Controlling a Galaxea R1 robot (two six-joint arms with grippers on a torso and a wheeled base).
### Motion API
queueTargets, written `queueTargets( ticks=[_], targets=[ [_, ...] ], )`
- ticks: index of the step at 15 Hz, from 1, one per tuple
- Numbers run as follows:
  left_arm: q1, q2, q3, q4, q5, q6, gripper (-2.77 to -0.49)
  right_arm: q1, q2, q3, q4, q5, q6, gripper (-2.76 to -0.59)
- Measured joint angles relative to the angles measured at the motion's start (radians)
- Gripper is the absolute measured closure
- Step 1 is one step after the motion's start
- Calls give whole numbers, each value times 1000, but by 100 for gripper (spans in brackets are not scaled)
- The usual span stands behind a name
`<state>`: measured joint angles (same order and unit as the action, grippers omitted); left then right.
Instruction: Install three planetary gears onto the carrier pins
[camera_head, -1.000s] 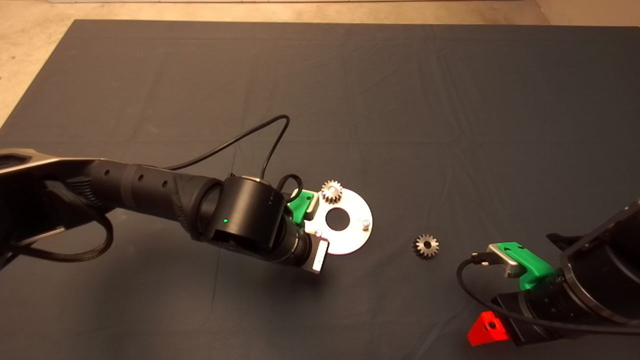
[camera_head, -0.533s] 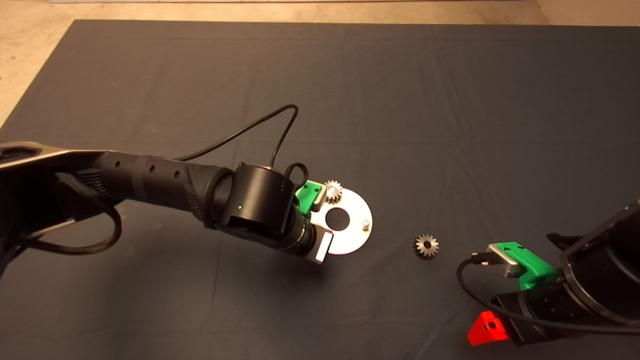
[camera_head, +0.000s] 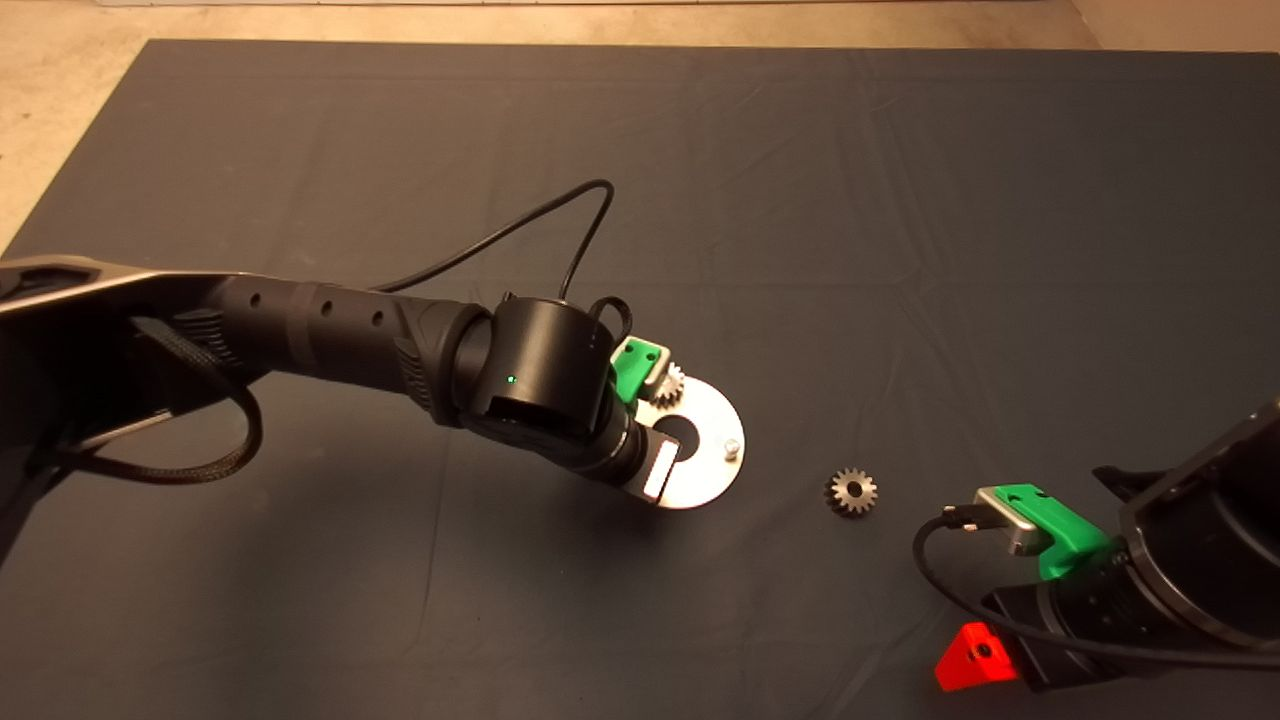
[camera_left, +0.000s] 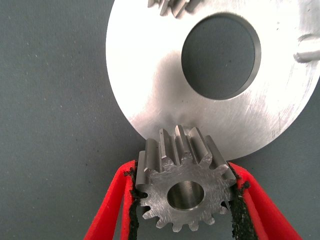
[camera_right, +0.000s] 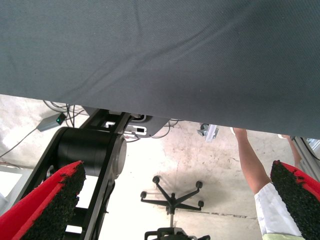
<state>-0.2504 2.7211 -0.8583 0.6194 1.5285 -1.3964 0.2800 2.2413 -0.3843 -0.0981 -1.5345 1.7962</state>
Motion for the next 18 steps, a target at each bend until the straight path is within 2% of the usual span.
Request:
queueTargets(
  ticks=[5,10,18],
  targets=[
    [-11,12,-25,-29,-1,33,-94,0,0,0,0,0,0,-275],
    [-21,39,-58,-58,6,62,-94,0,0,0,0,0,0,-275],
    [-25,52,-78,-73,7,77,-94,0,0,0,0,0,0,-275]
  ],
)
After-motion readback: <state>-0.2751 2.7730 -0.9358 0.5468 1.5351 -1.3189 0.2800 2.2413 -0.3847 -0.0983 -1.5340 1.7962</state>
